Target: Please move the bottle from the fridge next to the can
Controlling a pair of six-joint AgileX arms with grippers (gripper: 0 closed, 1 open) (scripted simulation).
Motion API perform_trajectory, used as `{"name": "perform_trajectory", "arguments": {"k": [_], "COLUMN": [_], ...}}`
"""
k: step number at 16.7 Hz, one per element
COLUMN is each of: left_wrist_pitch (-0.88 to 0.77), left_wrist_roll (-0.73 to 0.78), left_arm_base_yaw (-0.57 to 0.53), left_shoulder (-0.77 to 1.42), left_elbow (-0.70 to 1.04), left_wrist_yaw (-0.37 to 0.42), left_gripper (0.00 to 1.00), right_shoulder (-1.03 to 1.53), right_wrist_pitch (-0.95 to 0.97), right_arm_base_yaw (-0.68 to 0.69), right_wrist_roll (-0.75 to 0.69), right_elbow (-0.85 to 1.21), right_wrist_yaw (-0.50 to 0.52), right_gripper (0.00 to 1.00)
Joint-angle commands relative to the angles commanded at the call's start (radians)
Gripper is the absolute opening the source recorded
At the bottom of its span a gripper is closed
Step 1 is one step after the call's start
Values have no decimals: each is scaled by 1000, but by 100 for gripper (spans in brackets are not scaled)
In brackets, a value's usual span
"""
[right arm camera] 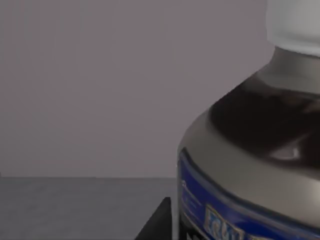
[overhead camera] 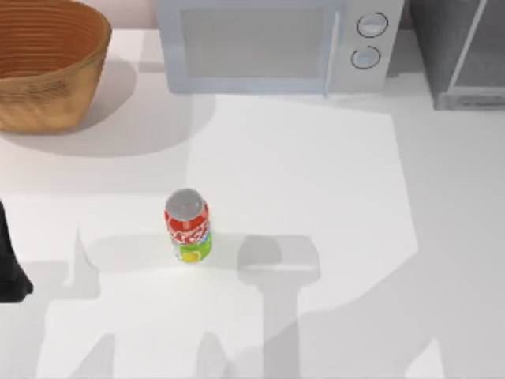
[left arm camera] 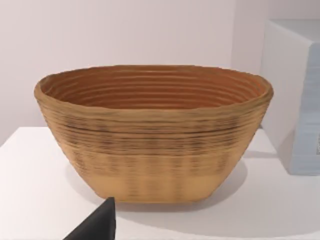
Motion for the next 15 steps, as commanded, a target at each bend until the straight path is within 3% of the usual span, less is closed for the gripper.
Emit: {"name": "perform_trajectory", "arguments": {"k": [15], "left_wrist_pitch": [0], "left_wrist_roll": [0], "left_arm_base_yaw": [0], "left_shoulder": [0], "left_elbow": [0], "left_wrist_yaw": [0], "left_gripper": [100], "right_shoulder": [-114], "right_wrist_pitch": [-158], "right_arm_base_yaw": [-3], "right_wrist_roll": [3], "right_elbow": [45], "right_wrist_yaw": [-2], "right_gripper": [0]}}
